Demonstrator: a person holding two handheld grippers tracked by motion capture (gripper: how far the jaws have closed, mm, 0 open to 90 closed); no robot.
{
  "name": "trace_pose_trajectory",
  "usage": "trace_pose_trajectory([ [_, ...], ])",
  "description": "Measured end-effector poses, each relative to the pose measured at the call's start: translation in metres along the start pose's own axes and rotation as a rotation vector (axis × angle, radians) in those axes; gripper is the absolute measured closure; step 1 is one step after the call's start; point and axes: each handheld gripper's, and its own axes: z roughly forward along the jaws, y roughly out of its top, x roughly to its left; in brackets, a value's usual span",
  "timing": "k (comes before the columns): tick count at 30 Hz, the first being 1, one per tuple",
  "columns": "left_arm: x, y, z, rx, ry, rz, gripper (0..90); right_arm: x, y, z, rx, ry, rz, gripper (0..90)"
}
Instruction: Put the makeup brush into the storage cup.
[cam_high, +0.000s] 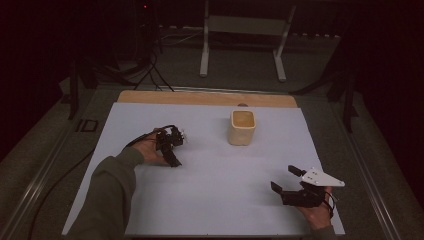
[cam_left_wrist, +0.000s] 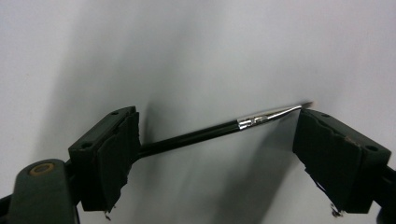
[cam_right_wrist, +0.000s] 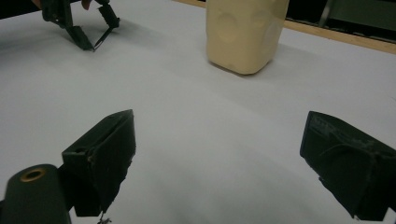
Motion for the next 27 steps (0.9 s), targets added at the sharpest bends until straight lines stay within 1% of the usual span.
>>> trace_pose_trajectory([
  [1,0.001,0.0,0.001,0.0,-0.011,-0.006,15.9,0.0,0.0,0.0,0.0,0.0,0.0,10.5],
  [3,0.001,0.0,0.001,0.0,-0.011,-0.006,16.1,0.0,0.0,0.0,0.0,0.0,0.001,10.5],
  [4,0.007,-0.003,0.002,-0.011,-0.057,-0.034,17.8,0.0,0.0,0.0,0.0,0.002,0.001,10.4],
  [7,0.009,-0.002,0.002,-0.008,-0.058,-0.04,19.6,0.0,0.0,0.0,0.001,0.005,-0.001,10.4],
  [9,0.009,-0.002,0.001,-0.007,-0.056,-0.042,23.3,0.0,0.0,0.0,0.001,0.005,-0.002,10.5],
  [10,0.01,-0.003,0.0,-0.008,-0.054,-0.054,25.1,0.0,0.0,0.0,0.0,0.006,-0.001,10.5],
  [12,0.011,-0.003,-0.002,-0.006,-0.051,-0.064,31.3,0.0,0.0,0.0,-0.001,0.006,0.001,10.5],
  [14,0.011,-0.004,-0.003,-0.002,-0.051,-0.067,39.8,0.0,0.0,0.0,-0.001,0.006,0.002,10.5],
  [16,0.012,-0.004,-0.006,0.017,-0.05,-0.071,50.1,0.0,0.0,0.0,0.003,0.007,0.003,10.5],
  [18,0.012,-0.003,-0.007,0.038,-0.049,-0.069,57.9,0.0,0.0,0.0,0.005,0.008,0.002,10.5],
  [22,0.007,0.004,-0.007,0.086,-0.046,-0.046,69.9,0.0,0.0,0.0,0.006,0.009,0.001,10.5],
  [23,0.007,0.004,-0.007,0.086,-0.046,-0.046,72.1,0.0,0.0,0.0,0.007,0.01,0.002,10.5],
  [24,0.005,0.008,-0.007,0.117,-0.046,-0.025,75.0,0.0,0.0,0.0,0.008,0.01,0.002,10.5],
  [25,0.004,0.01,-0.007,0.134,-0.047,-0.014,78.5,0.0,0.0,0.0,0.007,0.01,0.002,10.5],
  [26,0.003,0.013,-0.006,0.155,-0.046,-0.011,80.7,0.0,0.0,0.0,0.007,0.011,0.002,10.5],
  [27,0.003,0.013,-0.006,0.155,-0.046,-0.011,83.5,0.0,0.0,0.0,0.007,0.012,0.002,10.5],
])
